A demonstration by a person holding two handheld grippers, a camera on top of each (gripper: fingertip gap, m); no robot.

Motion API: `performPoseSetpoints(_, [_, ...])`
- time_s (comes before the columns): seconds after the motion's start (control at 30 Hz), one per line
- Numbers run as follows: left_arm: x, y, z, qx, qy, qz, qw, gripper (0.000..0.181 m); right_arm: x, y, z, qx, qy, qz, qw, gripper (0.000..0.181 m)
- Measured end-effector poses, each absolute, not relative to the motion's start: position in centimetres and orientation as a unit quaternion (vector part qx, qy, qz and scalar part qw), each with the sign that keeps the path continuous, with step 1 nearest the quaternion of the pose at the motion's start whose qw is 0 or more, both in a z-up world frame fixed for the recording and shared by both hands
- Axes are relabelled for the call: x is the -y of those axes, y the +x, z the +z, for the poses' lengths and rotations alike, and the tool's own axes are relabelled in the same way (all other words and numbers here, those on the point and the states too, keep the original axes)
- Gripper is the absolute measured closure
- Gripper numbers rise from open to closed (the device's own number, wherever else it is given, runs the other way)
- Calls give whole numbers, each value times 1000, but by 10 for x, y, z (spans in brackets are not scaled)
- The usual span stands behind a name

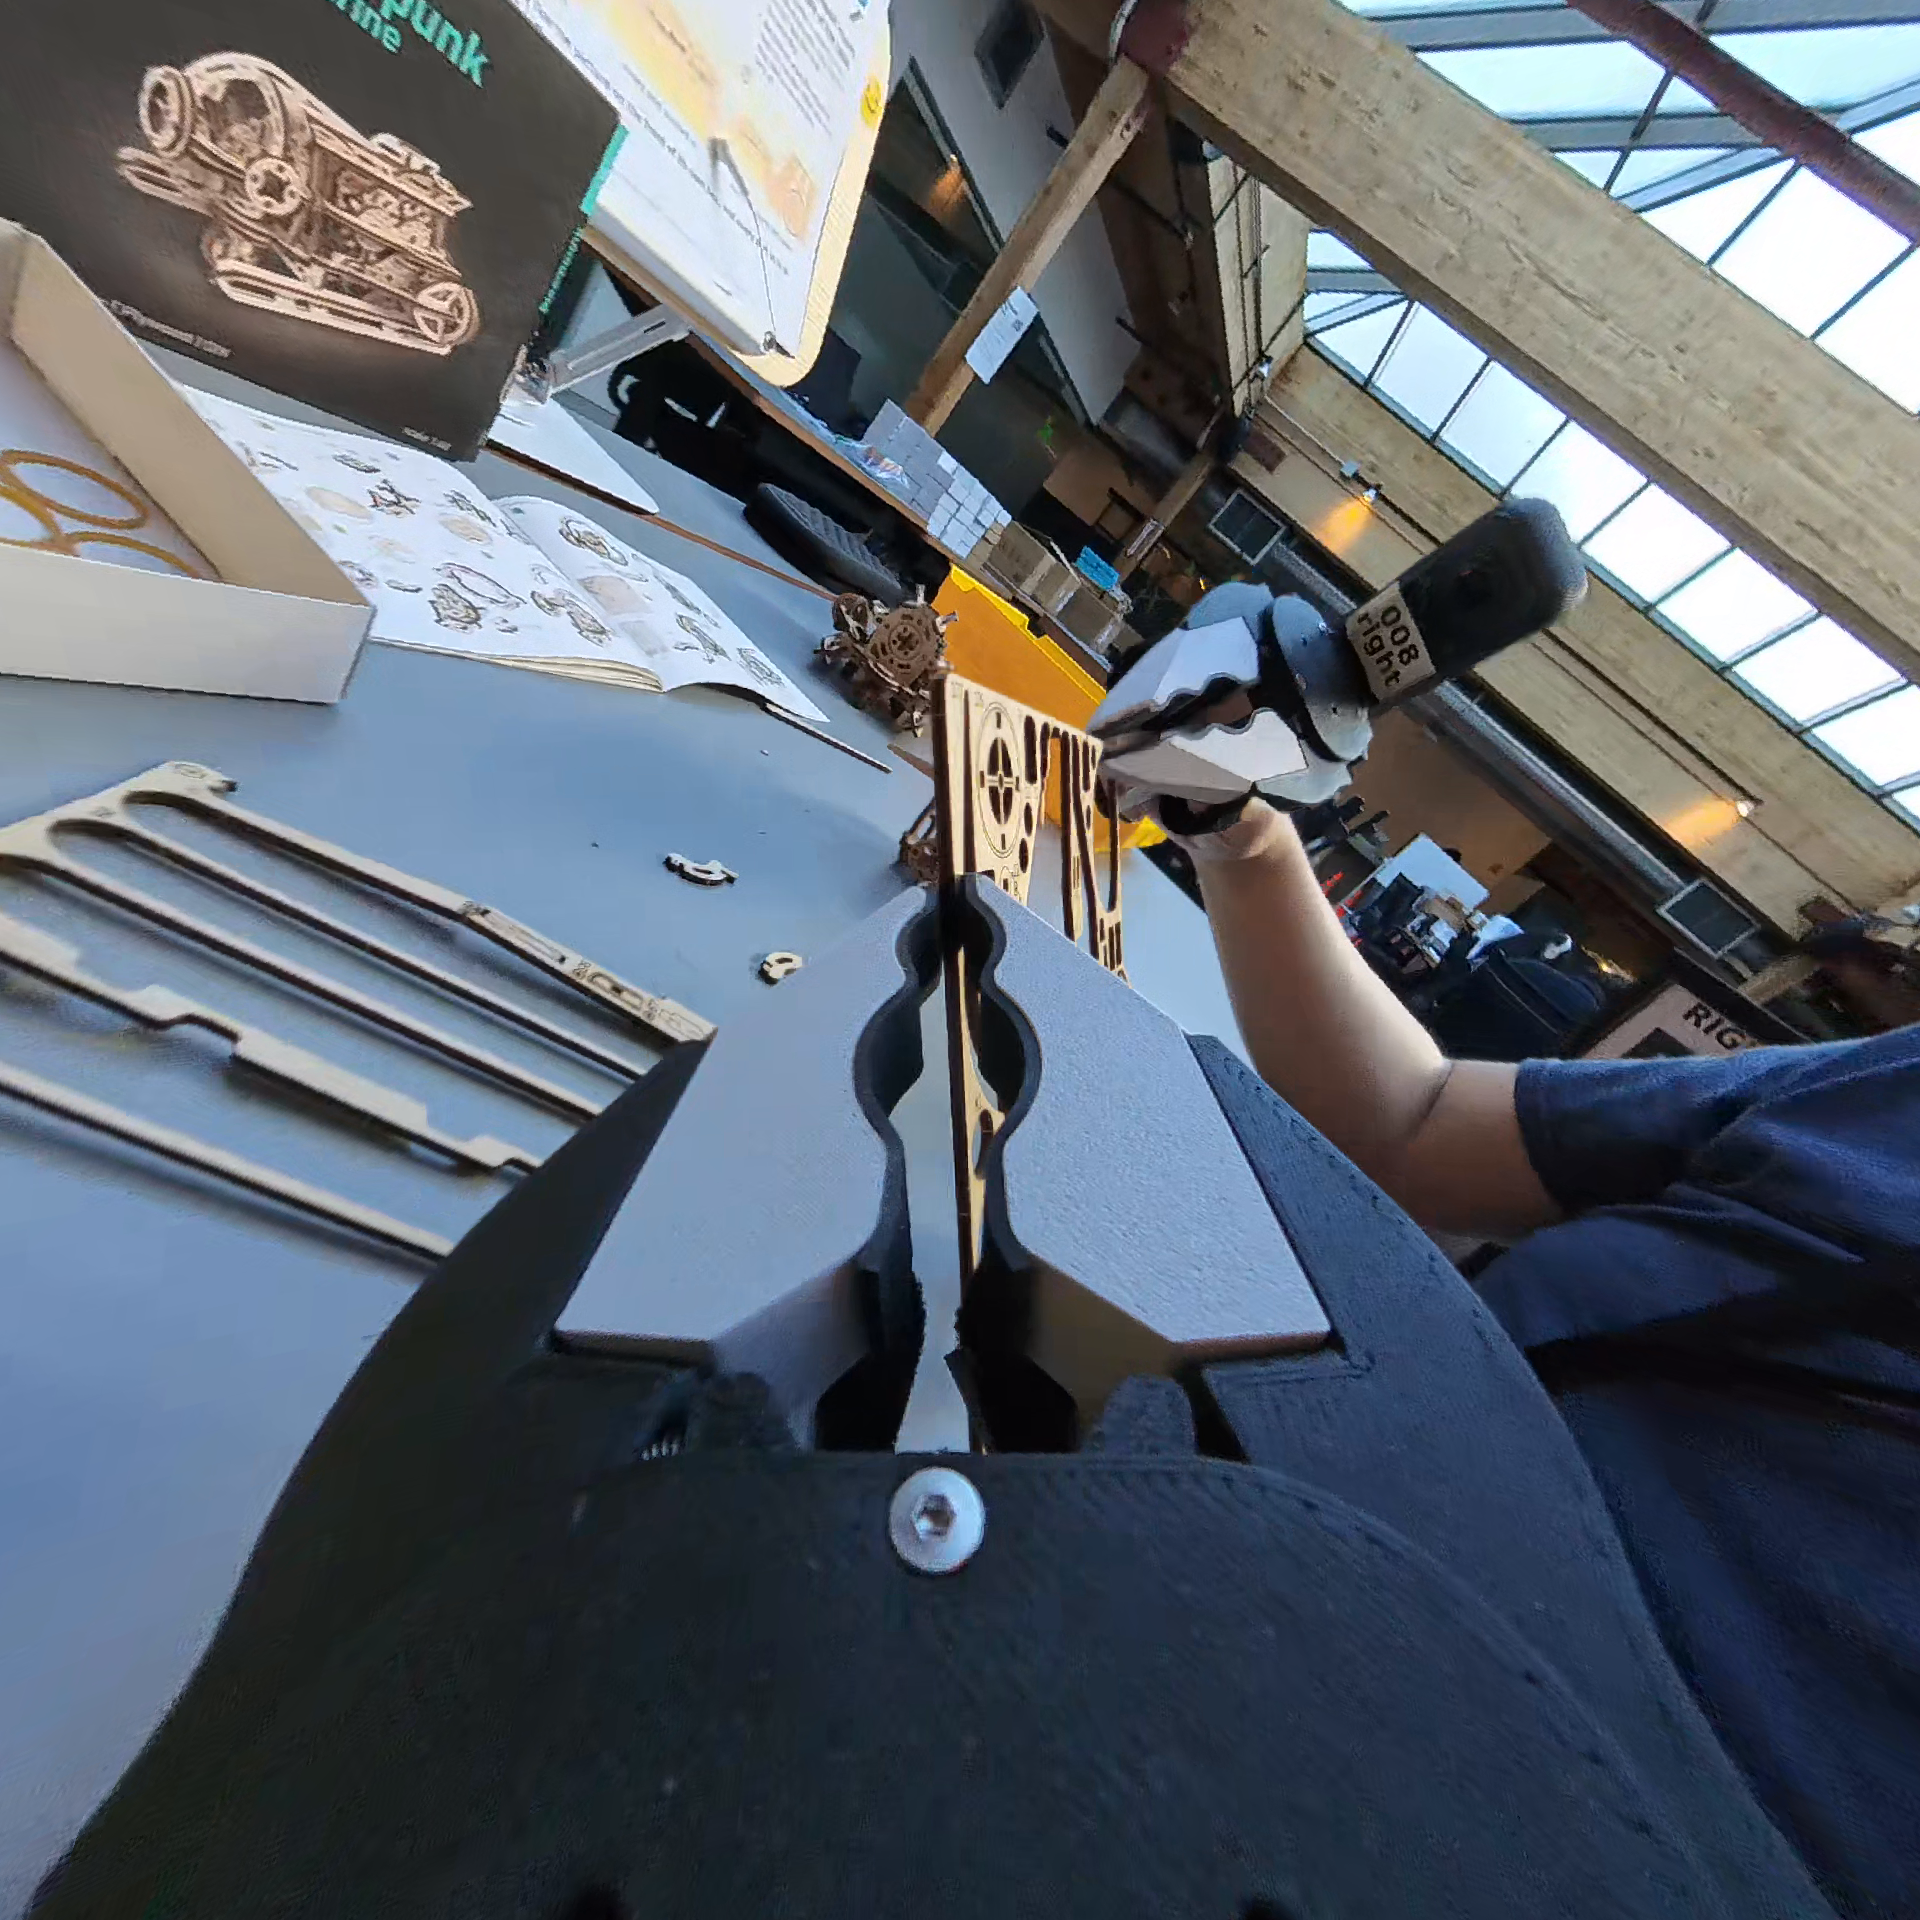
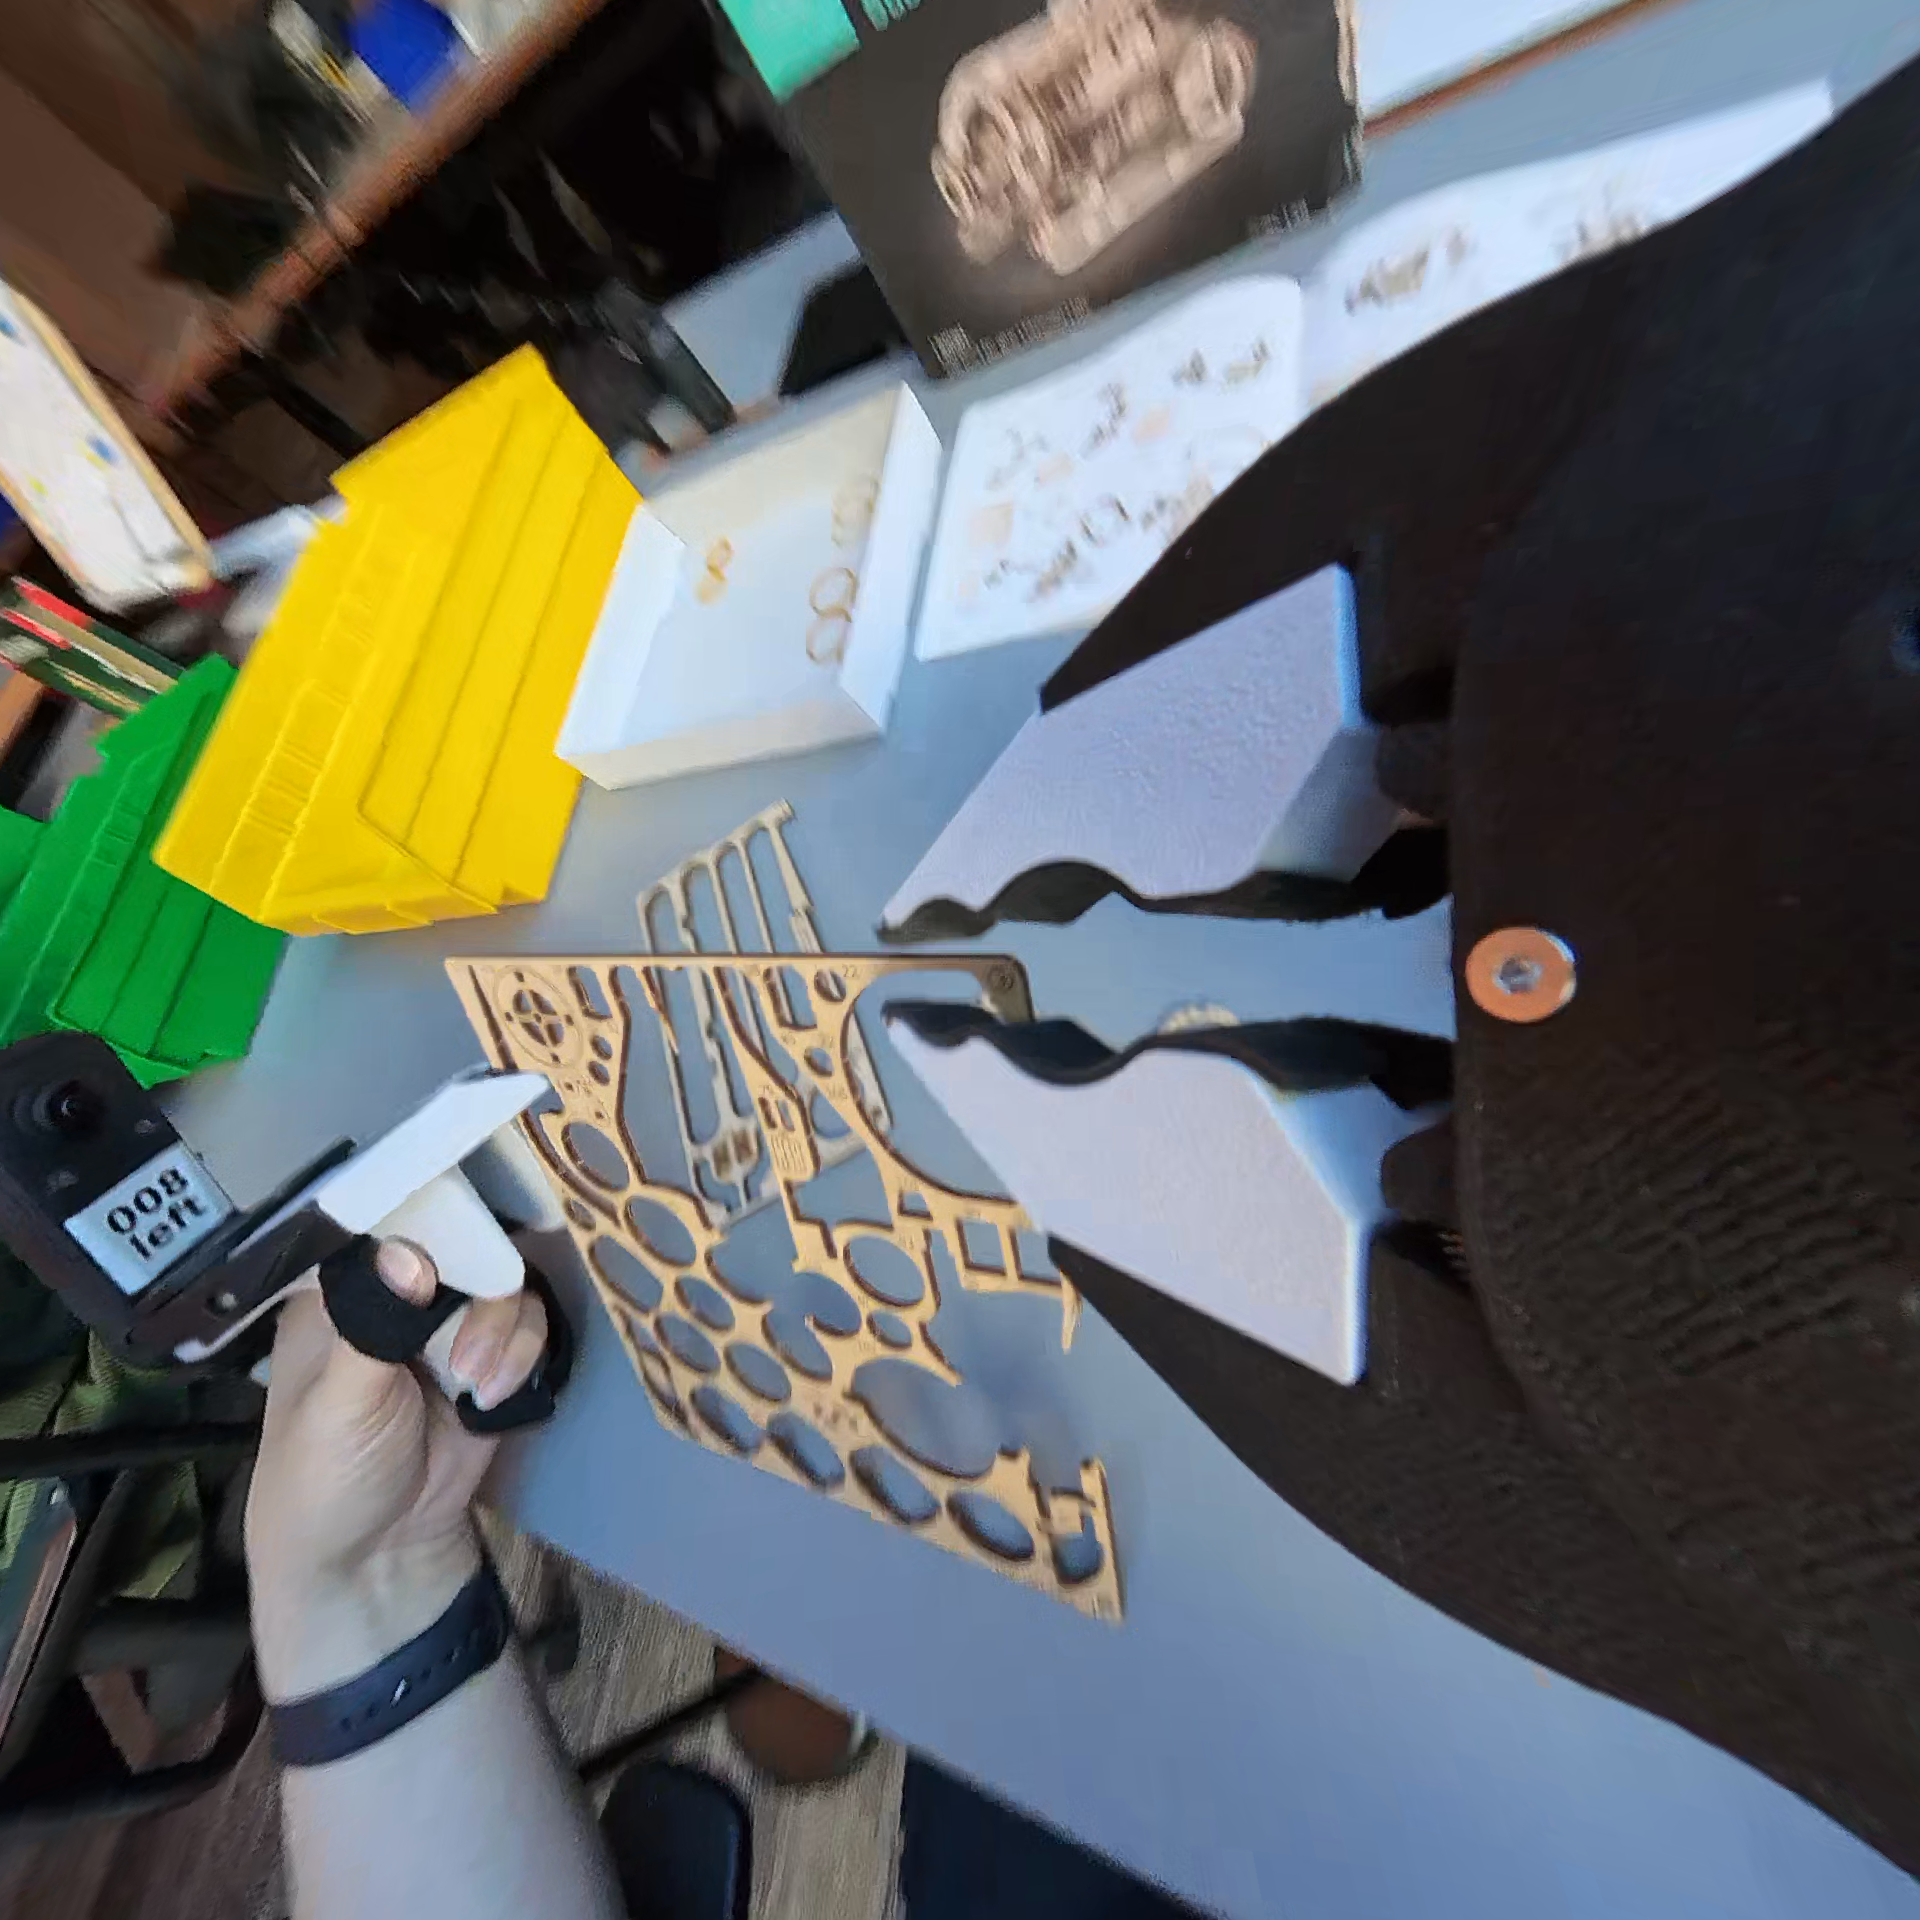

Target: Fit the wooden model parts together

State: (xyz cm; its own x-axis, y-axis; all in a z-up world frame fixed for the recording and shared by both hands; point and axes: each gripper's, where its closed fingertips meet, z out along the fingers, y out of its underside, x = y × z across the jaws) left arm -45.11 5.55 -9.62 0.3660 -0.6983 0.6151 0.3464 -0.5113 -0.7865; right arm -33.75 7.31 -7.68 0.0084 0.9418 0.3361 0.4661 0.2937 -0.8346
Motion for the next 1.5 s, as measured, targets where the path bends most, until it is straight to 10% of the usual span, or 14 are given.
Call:
performPoseSetpoints(0.07, [-58,-438,-94,-147,-680,-542,471,181,-68,-329,-71,623,-592,315,402,125])
performPoseSetpoints(0.27, [-61,-402,-73,-195,-686,-520,470,181,-65,-359,-36,557,-672,383,303,118])
performPoseSetpoints(0.6, [-59,-383,-60,-235,-699,-483,471,177,-60,-385,-55,555,-684,447,155,180])
performPoseSetpoints(1.5, [-44,-381,-50,-225,-677,-532,456,181,-46,-389,-54,557,-660,489,120,180])
